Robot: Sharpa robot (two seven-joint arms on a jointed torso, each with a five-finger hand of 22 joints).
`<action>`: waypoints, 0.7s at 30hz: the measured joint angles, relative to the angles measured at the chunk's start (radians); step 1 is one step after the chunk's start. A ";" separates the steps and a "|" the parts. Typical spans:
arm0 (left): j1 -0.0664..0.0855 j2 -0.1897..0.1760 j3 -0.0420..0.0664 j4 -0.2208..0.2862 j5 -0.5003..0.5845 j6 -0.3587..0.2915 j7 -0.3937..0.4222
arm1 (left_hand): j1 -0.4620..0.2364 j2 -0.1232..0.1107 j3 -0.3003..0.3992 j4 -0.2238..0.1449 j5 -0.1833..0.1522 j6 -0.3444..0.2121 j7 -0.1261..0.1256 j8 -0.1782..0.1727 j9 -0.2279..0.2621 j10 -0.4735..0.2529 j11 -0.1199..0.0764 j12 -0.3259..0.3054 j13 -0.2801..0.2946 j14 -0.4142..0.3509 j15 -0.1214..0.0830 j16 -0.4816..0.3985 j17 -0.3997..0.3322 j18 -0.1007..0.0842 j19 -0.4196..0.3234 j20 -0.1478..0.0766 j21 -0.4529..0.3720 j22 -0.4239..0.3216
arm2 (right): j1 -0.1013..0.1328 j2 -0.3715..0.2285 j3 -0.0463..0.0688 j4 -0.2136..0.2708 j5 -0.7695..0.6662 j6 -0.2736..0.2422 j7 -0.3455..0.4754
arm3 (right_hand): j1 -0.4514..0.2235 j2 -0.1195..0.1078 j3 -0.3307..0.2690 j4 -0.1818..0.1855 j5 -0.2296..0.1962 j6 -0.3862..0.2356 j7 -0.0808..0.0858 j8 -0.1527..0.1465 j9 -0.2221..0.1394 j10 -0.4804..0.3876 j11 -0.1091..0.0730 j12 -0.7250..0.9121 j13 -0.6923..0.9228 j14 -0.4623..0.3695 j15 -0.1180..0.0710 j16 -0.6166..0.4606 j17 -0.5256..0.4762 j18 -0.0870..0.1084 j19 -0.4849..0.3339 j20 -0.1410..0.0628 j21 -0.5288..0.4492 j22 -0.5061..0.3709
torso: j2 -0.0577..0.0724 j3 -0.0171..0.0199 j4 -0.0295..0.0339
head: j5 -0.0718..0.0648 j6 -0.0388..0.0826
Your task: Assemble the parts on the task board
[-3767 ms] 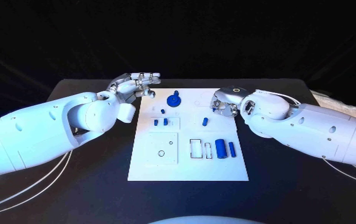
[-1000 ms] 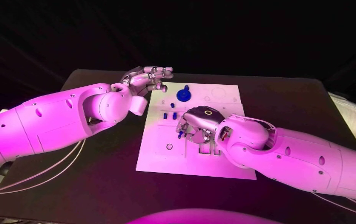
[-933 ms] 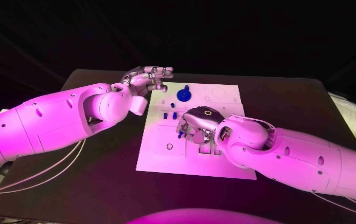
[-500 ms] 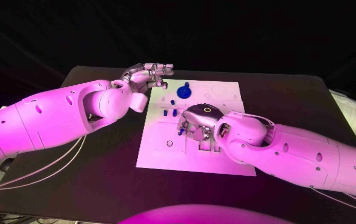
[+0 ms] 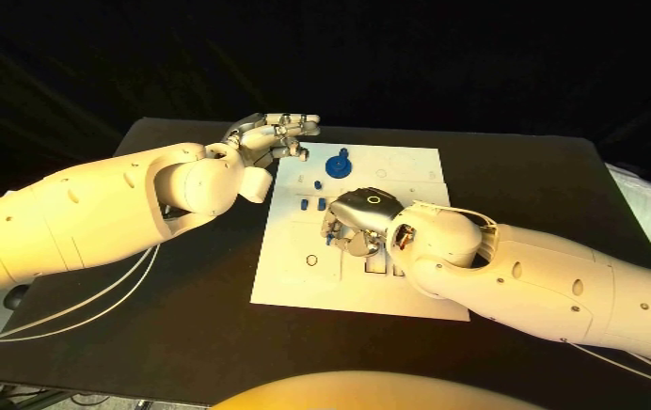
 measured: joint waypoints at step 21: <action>0.000 0.000 0.000 0.000 -0.001 0.003 -0.007 | 0.000 0.000 0.000 0.000 0.000 0.000 0.000 0.000 0.000 0.000 0.000 0.000 0.000 0.000 0.000 0.000 -0.002 0.000 0.000 0.000 -0.005 -0.001 | -0.003 0.003 -0.005 0.006 -0.055 0.014 -0.029 | -0.006 -0.006 0.003 -0.003 -0.001 0.002 -0.001 -0.001 0.002 0.004 0.004 0.000 0.000 0.000 0.000 0.000 0.000 0.000 0.000 0.000 0.000 -0.001 | 0.000 0.0005 -0.0006 | 0.000 -0.005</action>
